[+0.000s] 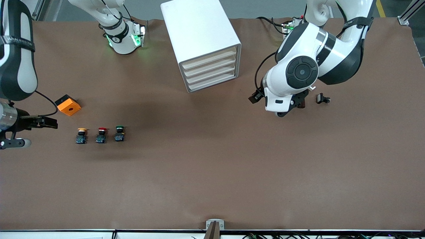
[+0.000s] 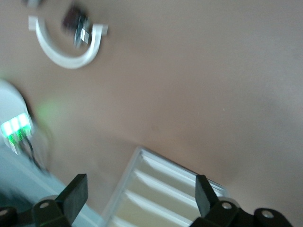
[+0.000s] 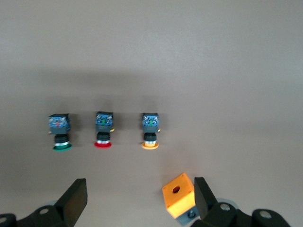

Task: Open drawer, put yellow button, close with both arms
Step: 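Grasp the yellow button with the right gripper while the left gripper grips the drawer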

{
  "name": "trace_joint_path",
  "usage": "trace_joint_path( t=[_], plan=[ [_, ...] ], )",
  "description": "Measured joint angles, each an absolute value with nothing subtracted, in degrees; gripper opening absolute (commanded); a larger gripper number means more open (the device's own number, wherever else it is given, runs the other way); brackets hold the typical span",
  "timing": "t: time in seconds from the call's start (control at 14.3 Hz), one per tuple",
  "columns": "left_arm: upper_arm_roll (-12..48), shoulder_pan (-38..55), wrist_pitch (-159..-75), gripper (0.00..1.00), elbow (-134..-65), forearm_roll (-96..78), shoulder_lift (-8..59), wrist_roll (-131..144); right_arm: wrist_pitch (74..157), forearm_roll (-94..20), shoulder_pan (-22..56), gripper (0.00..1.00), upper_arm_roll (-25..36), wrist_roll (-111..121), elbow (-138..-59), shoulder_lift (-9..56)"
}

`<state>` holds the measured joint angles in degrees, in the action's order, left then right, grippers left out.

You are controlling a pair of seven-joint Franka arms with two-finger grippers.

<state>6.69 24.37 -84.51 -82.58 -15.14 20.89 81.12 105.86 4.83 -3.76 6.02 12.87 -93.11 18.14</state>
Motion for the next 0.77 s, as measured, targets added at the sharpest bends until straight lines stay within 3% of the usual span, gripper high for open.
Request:
trace_joint_path(
  t=[0.42, 0.77],
  plan=[
    [7.40, 25.65, -84.43, 1.00, -82.95, -23.63, 28.52, 101.98, 127.70, 4.86, -6.31, 1.00, 6.04, 15.00, -109.17, 18.85],
    [7.55, 27.19, -84.87, 1.00, -83.23, -35.94, 40.07, 113.22, 138.26, 4.87, -6.68, 1.00, 6.03, 15.29, -112.26, 24.11]
  ],
)
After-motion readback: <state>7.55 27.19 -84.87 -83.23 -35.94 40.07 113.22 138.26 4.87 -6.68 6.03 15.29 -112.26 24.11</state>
